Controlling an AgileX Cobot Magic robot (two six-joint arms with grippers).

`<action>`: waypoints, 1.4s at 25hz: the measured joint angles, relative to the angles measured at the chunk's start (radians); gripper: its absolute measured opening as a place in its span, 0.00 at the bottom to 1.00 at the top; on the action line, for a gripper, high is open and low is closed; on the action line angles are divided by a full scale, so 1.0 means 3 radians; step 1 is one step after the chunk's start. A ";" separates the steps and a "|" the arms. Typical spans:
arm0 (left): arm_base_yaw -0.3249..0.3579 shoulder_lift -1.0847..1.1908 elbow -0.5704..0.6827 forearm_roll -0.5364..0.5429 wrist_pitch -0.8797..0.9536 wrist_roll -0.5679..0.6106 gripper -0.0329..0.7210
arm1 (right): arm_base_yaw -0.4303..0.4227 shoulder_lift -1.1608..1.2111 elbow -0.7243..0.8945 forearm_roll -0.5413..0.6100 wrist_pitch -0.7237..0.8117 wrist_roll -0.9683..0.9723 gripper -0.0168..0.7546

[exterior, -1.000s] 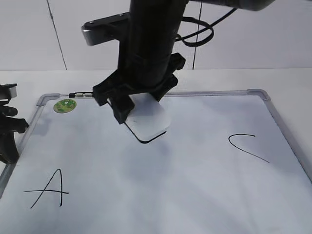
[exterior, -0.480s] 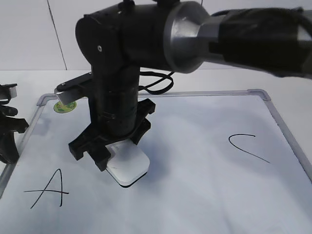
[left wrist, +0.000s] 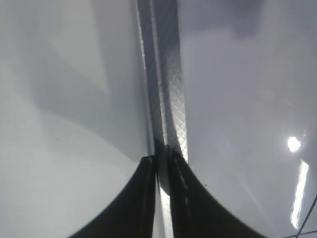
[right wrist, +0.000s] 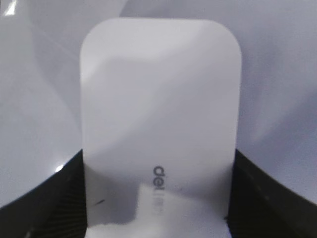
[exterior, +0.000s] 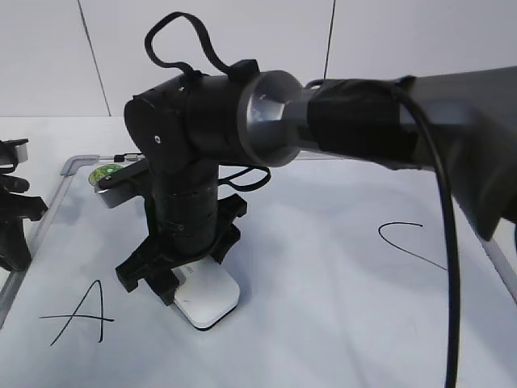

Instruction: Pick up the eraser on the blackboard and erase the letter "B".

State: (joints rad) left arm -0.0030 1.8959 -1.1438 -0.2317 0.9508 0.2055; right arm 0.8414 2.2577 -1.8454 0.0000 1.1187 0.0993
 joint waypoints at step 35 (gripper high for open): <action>-0.0005 0.0000 0.0000 -0.0002 -0.0006 -0.0006 0.11 | -0.0724 0.0030 -0.0054 -0.0152 0.0050 0.0150 0.70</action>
State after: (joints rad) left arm -0.0044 1.8959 -1.1438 -0.2322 0.9491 0.2038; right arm 0.6242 2.2667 -1.8616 -0.0457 1.1337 0.1442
